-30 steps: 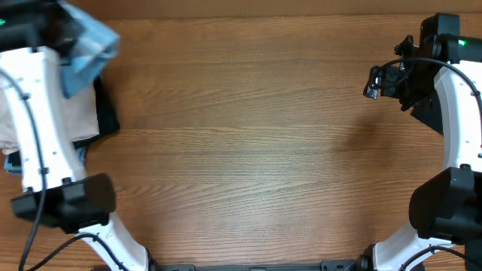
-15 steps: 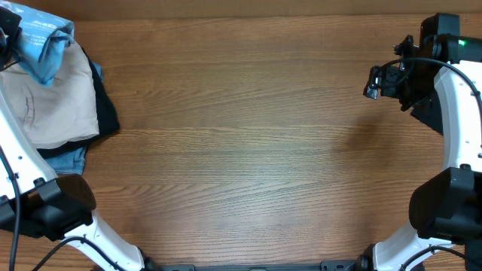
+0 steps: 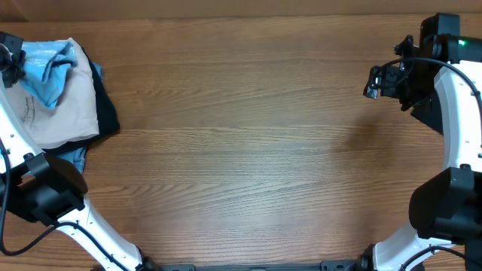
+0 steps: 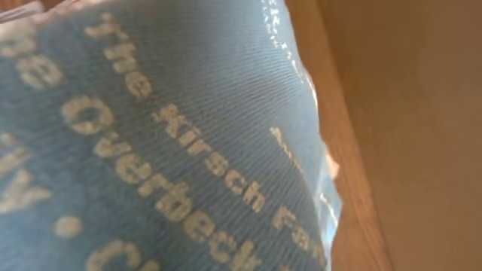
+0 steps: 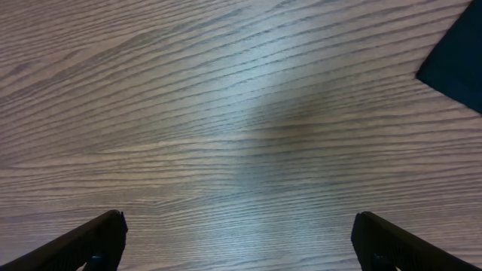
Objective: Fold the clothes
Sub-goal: 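Carry the blue square left and lower it onto the clothes stack, then release the blue square and press it flat on the stack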
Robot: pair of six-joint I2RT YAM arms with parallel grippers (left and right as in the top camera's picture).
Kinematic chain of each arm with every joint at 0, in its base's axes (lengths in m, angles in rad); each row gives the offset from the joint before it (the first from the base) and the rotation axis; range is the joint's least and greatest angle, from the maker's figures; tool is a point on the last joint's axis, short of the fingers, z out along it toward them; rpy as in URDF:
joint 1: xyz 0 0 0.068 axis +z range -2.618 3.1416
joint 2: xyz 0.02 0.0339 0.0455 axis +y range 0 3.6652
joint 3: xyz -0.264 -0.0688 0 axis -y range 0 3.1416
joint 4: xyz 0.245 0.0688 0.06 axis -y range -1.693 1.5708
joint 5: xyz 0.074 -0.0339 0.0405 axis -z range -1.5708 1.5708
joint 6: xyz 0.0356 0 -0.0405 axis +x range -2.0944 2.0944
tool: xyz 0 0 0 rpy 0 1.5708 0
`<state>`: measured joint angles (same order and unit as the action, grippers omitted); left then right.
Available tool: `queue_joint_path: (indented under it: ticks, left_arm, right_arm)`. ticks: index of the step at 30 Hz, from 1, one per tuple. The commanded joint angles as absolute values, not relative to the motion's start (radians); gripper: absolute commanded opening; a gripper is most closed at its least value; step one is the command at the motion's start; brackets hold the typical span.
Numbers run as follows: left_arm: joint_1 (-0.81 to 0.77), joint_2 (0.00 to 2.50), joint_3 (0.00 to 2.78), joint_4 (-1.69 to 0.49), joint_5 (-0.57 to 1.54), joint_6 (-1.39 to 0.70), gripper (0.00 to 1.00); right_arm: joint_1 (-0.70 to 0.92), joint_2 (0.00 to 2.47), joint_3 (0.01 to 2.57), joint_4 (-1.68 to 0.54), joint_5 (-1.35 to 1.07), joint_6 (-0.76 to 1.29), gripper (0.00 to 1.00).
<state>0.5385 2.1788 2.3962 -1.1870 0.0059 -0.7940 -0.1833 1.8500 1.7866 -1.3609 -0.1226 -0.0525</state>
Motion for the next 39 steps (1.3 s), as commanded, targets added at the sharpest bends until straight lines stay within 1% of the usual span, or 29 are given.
queue_joint_path:
  ticks: [1,6,13,15,20,21,22,23,30,31,32,33,34,35,39]
  left_arm:
    - [0.545,2.185,2.407,-1.216,-0.063,-0.792,0.04]
    - [0.545,2.188,2.37,-1.231,-0.131,-0.789,0.04]
    - [0.545,2.188,2.23,-1.197,-0.142,-0.785,0.06]
    - [0.548,2.188,2.228,-1.211,-0.15,-0.725,0.06]
    - [0.577,2.175,2.248,-1.327,-0.167,-0.653,0.2]
    - [0.585,2.175,2.248,-1.352,-0.167,-0.646,0.74]
    - [0.595,2.175,2.248,-1.38,-0.166,-0.636,0.93]
    - [0.608,2.174,2.249,-1.405,-0.147,-0.603,1.0]
    - [0.679,2.141,2.386,-1.517,0.112,-0.489,1.0]
    - [0.681,2.13,2.415,-1.526,0.151,-0.476,0.99]
    - [0.68,2.119,2.442,-1.525,0.191,-0.449,0.95]
    - [0.68,2.116,2.453,-1.525,0.214,-0.433,0.84]
    - [0.68,2.112,2.47,-1.521,0.258,-0.385,0.46]
    - [0.68,2.112,2.472,-1.52,0.276,-0.354,0.04]
    - [0.682,2.115,2.415,-1.505,0.271,-0.339,0.04]
  right_arm:
    - [-0.186,1.846,1.801,-1.356,-0.113,-0.048,1.0]
    - [-0.186,1.846,1.801,-1.356,-0.113,-0.048,1.0]
    - [-0.186,1.846,1.801,-1.356,-0.113,-0.048,1.0]
    - [-0.186,1.846,1.801,-1.356,-0.112,-0.048,1.0]
    - [-0.186,1.846,1.801,-1.356,-0.113,-0.048,1.0]
    - [-0.186,1.846,1.801,-1.356,-0.112,-0.048,1.0]
    - [-0.186,1.846,1.801,-1.356,-0.113,-0.048,1.0]
    - [-0.186,1.846,1.801,-1.356,-0.113,-0.048,1.0]
    - [-0.186,1.846,1.801,-1.356,-0.113,-0.048,1.0]
    - [-0.186,1.846,1.801,-1.356,-0.113,-0.048,1.0]
    - [-0.186,1.846,1.801,-1.356,-0.113,-0.048,1.0]
    - [-0.186,1.846,1.801,-1.356,-0.113,-0.048,1.0]
    - [-0.186,1.846,1.801,-1.356,-0.113,-0.048,1.0]
    - [-0.186,1.846,1.801,-1.356,-0.113,-0.048,1.0]
    - [-0.186,1.846,1.801,-1.356,-0.113,-0.048,1.0]
